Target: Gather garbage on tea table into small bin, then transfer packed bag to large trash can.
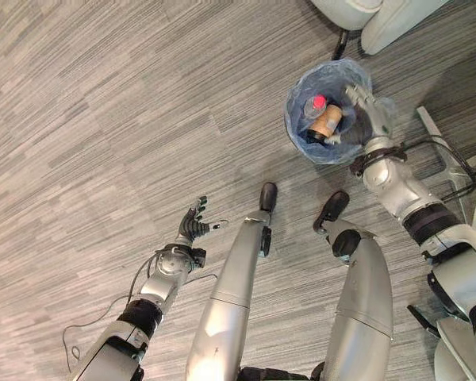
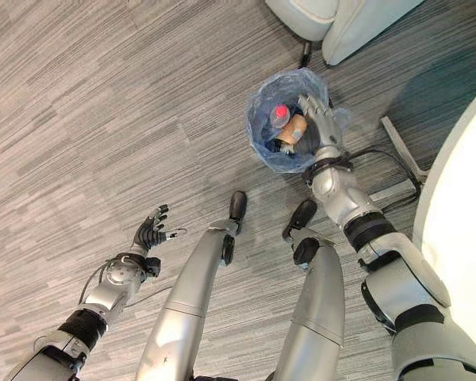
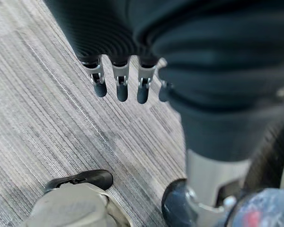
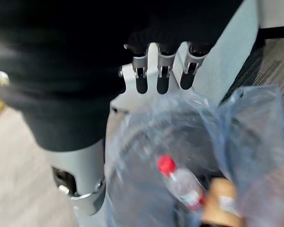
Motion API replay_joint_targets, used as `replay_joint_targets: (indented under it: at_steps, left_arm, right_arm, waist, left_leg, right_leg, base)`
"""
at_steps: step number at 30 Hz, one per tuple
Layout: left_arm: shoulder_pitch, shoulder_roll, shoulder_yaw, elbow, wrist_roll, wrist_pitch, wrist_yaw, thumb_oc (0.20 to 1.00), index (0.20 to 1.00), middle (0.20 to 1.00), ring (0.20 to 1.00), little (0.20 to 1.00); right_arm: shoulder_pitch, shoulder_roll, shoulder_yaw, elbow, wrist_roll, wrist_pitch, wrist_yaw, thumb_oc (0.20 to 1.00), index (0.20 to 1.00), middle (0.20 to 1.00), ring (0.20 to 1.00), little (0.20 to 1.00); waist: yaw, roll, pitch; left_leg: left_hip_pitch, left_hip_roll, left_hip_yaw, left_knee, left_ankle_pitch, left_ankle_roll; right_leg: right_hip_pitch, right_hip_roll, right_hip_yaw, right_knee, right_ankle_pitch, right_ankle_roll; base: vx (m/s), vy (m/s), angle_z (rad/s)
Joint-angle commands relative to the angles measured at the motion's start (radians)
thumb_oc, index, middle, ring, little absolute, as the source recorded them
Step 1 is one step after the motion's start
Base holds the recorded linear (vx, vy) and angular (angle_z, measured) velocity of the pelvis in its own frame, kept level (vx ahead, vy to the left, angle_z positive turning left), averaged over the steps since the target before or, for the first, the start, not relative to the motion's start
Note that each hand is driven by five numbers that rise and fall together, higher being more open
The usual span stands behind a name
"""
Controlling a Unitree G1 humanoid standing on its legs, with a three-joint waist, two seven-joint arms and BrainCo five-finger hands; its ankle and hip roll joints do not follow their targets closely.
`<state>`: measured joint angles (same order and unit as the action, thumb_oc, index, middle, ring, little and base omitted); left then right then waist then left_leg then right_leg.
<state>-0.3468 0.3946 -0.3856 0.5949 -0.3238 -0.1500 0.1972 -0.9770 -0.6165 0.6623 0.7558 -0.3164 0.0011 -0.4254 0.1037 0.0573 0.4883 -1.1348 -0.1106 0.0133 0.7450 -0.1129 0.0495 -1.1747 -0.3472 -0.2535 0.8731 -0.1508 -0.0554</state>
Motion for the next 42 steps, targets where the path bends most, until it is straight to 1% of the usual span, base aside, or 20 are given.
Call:
replay_joint_targets:
  at_steps: [1, 6, 8, 11, 12, 13, 14, 15, 21, 22, 23, 28, 30, 31, 32, 33, 36, 37, 42]
  left_arm:
    - [0.087, 0.007, 0.011, 0.011, 0.032, -0.021, 0.018, 1.000, 1.000, 1.000, 1.000, 1.000]
    - [0.083, 0.013, -0.003, 0.009, 0.017, -0.027, 0.024, 1.000, 1.000, 1.000, 1.000, 1.000]
    - [0.071, 0.021, -0.015, 0.009, 0.012, -0.031, 0.030, 1.000, 1.000, 1.000, 1.000, 1.000]
    - [0.070, 0.022, -0.017, 0.011, 0.011, -0.032, 0.030, 1.000, 1.000, 1.000, 1.000, 1.000]
    - [0.061, 0.023, -0.025, 0.015, 0.007, -0.034, 0.030, 1.000, 1.000, 1.000, 1.000, 1.000]
    - [0.060, 0.023, -0.025, 0.015, 0.007, -0.034, 0.030, 1.000, 1.000, 1.000, 1.000, 1.000]
    - [0.060, 0.024, -0.026, 0.018, 0.008, -0.033, 0.031, 1.000, 1.000, 1.000, 1.000, 1.000]
    - [0.055, 0.022, -0.028, 0.024, 0.009, -0.033, 0.032, 1.000, 1.000, 1.000, 1.000, 1.000]
    - [0.036, 0.020, -0.024, 0.029, 0.008, -0.034, 0.032, 1.000, 1.000, 1.000, 1.000, 1.000]
    - [0.032, 0.019, -0.019, 0.023, 0.008, -0.033, 0.031, 1.000, 1.000, 1.000, 1.000, 1.000]
    - [0.032, 0.019, -0.019, 0.023, 0.008, -0.033, 0.031, 1.000, 1.000, 1.000, 1.000, 1.000]
    - [0.041, 0.005, 0.010, 0.028, 0.008, -0.015, 0.020, 1.000, 1.000, 1.000, 1.000, 1.000]
    - [0.046, -0.004, 0.021, 0.033, 0.017, -0.004, 0.011, 1.000, 1.000, 1.000, 1.000, 1.000]
    - [0.046, -0.017, 0.034, 0.054, 0.024, 0.008, 0.004, 1.000, 1.000, 1.000, 1.000, 1.000]
    - [0.050, -0.020, 0.038, 0.057, 0.027, 0.011, 0.001, 1.000, 1.000, 1.000, 1.000, 1.000]
    - [0.051, -0.020, 0.037, 0.057, 0.028, 0.011, 0.001, 1.000, 1.000, 1.000, 1.000, 1.000]
    - [0.065, -0.025, 0.060, 0.069, 0.027, 0.018, -0.008, 1.000, 1.000, 1.000, 1.000, 1.000]
    - [0.096, -0.026, 0.083, 0.065, 0.026, 0.020, -0.018, 1.000, 1.000, 1.000, 1.000, 1.000]
    - [0.175, -0.020, 0.122, 0.046, 0.030, 0.022, -0.033, 1.000, 1.000, 1.000, 1.000, 1.000]
  right_arm:
    - [-0.020, 0.003, 0.034, 0.027, -0.061, 0.006, 0.018, 1.000, 1.000, 1.000, 1.000, 1.000]
    - [-0.046, 0.054, 0.090, 0.135, -0.081, 0.025, 0.033, 1.000, 1.000, 1.000, 1.000, 1.000]
    - [-0.069, 0.100, 0.122, 0.207, -0.073, 0.028, 0.050, 1.000, 1.000, 1.000, 1.000, 1.000]
    - [-0.075, 0.110, 0.129, 0.229, -0.065, 0.027, 0.057, 1.000, 1.000, 1.000, 1.000, 1.000]
    - [-0.079, 0.134, 0.144, 0.247, -0.047, 0.023, 0.074, 1.000, 1.000, 1.000, 1.000, 1.000]
    - [-0.080, 0.134, 0.144, 0.248, -0.047, 0.023, 0.074, 1.000, 1.000, 1.000, 1.000, 1.000]
    - [-0.077, 0.143, 0.146, 0.251, -0.039, 0.022, 0.080, 0.489, 0.489, 0.489, 0.489, 0.489]
    - [-0.070, 0.162, 0.141, 0.258, -0.021, 0.017, 0.086, 0.200, 0.200, 0.200, 0.200, 0.200]
    - [-0.058, 0.170, 0.094, 0.233, 0.060, -0.001, 0.086, 0.200, 0.200, 0.200, 0.200, 0.200]
    - [-0.049, 0.163, 0.050, 0.202, 0.113, -0.014, 0.078, 0.200, 0.200, 0.200, 0.200, 0.200]
    - [-0.048, 0.163, 0.049, 0.201, 0.113, -0.014, 0.078, 0.200, 0.200, 0.200, 0.200, 0.200]
    - [0.004, 0.146, -0.067, 0.078, 0.231, -0.043, 0.067, 0.200, 0.200, 0.200, 0.200, 0.200]
    - [0.060, 0.157, -0.125, 0.005, 0.297, -0.062, 0.077, 0.200, 0.200, 0.200, 0.200, 0.200]
    - [0.129, 0.181, -0.192, -0.073, 0.387, -0.087, 0.096, 0.200, 0.200, 0.200, 0.200, 0.200]
    - [0.153, 0.187, -0.210, -0.099, 0.408, -0.094, 0.102, 0.200, 0.200, 0.200, 0.200, 0.200]
    - [0.155, 0.187, -0.211, -0.101, 0.408, -0.093, 0.102, 0.200, 0.200, 0.200, 0.200, 0.200]
    - [0.220, 0.202, -0.249, -0.201, 0.454, -0.120, 0.120, 0.200, 0.200, 0.200, 0.200, 0.200]
    - [0.295, 0.200, -0.273, -0.315, 0.463, -0.137, 0.148, 0.200, 0.200, 0.200, 0.200, 0.200]
    - [0.412, 0.209, -0.310, -0.502, 0.493, -0.167, 0.197, 0.200, 0.200, 0.200, 0.200, 0.200]
  waist:
    - [0.023, 0.003, -0.028]
    - [0.028, 0.010, -0.012]
    - [0.035, 0.018, 0.002]
    - [0.036, 0.021, 0.007]
    - [0.040, 0.023, 0.018]
    - [0.040, 0.023, 0.018]
    - [0.041, 0.024, 0.020]
    - [0.042, 0.026, 0.024]
    - [0.042, 0.025, 0.022]
    - [0.040, 0.024, 0.022]
    - [0.041, 0.024, 0.023]
    - [0.033, 0.018, 0.010]
    - [0.033, 0.015, 0.002]
    - [0.026, 0.003, -0.006]
    - [0.023, 0.000, -0.006]
    - [0.023, 0.001, -0.004]
    - [0.017, -0.016, -0.011]
    - [0.008, -0.033, -0.028]
    - [-0.007, -0.063, -0.074]
  left_leg:
    - [0.006, 0.020, 0.005, -0.046, -0.058, -0.028]
    - [-0.011, 0.019, 0.005, -0.041, -0.054, -0.027]
    - [-0.029, 0.014, 0.002, -0.041, -0.046, -0.027]
    - [-0.033, 0.011, 0.002, -0.040, -0.043, -0.027]
    - [-0.047, 0.009, 0.001, -0.035, -0.038, -0.028]
    - [-0.047, 0.008, 0.001, -0.034, -0.038, -0.028]
    - [-0.050, 0.007, 0.001, -0.032, -0.037, -0.028]
    - [-0.052, 0.005, 0.001, -0.029, -0.034, -0.028]
    - [-0.033, 0.006, 0.003, -0.067, -0.020, -0.027]
    - [-0.019, 0.010, 0.004, -0.089, -0.012, -0.028]
    - [-0.018, 0.010, 0.004, -0.089, -0.011, -0.028]
    - [0.030, 0.015, 0.003, -0.126, -0.001, -0.029]
    - [0.084, 0.018, -0.001, -0.155, 0.005, -0.033]
    - [0.155, 0.018, -0.007, -0.198, 0.009, -0.036]
    - [0.180, 0.017, -0.011, -0.208, 0.011, -0.037]
    - [0.184, 0.017, -0.012, -0.210, 0.011, -0.037]
    - [0.277, 0.024, -0.019, -0.268, 0.022, -0.046]
    - [0.389, 0.029, -0.027, -0.335, 0.030, -0.051]
    - [0.594, 0.044, -0.035, -0.451, 0.042, -0.065]
  right_leg:
    - [0.059, 0.014, 0.106, -0.020, -0.119, 0.100]
    - [0.040, 0.014, 0.109, -0.013, -0.113, 0.103]
    - [0.019, 0.012, 0.111, -0.002, -0.111, 0.103]
    - [0.014, 0.013, 0.112, 0.002, -0.111, 0.102]
    - [0.003, 0.013, 0.112, 0.011, -0.113, 0.100]
    - [0.003, 0.013, 0.112, 0.011, -0.113, 0.100]
    - [0.000, 0.012, 0.112, 0.015, -0.113, 0.099]
    - [-0.004, 0.012, 0.114, 0.021, -0.112, 0.097]
    - [0.006, 0.020, 0.113, 0.001, -0.099, 0.099]
    - [0.017, 0.027, 0.110, -0.017, -0.092, 0.103]
    - [0.018, 0.027, 0.110, -0.018, -0.092, 0.103]
    - [0.061, 0.041, 0.108, -0.044, -0.076, 0.110]
    - [0.115, 0.047, 0.095, -0.069, -0.071, 0.114]
    - [0.183, 0.051, 0.081, -0.104, -0.060, 0.121]
    - [0.211, 0.051, 0.073, -0.119, -0.055, 0.123]
    - [0.216, 0.051, 0.072, -0.122, -0.054, 0.123]
    - [0.315, 0.059, 0.052, -0.181, -0.042, 0.128]
    - [0.428, 0.068, 0.033, -0.262, -0.017, 0.136]
    - [0.645, 0.094, 0.001, -0.410, 0.015, 0.147]
  base:
    - [0.00, -0.008, -0.12]
    - [0.00, -0.001, -0.03]
    - [0.00, 0.000, 0.00]
    - [-0.01, -0.008, 0.01]
    - [-0.01, -0.026, 0.04]
    - [-0.01, -0.034, 0.01]
    - [-0.01, -0.014, 0.03]
    - [-0.01, -0.014, 0.04]
    - [-0.02, -0.002, 0.02]
    - [-0.05, 0.010, -0.02]
    - [-0.06, 0.013, -0.02]
    - [-0.06, 0.000, -0.01]
    - [-0.07, -0.035, -0.07]
    - [-0.07, -0.047, -0.02]
    - [-0.05, -0.032, 0.03]
    - [-0.02, -0.009, 0.04]
    - [0.01, -0.017, 0.01]
    - [0.05, -0.067, 0.05]
    - [0.09, -0.034, -0.08]
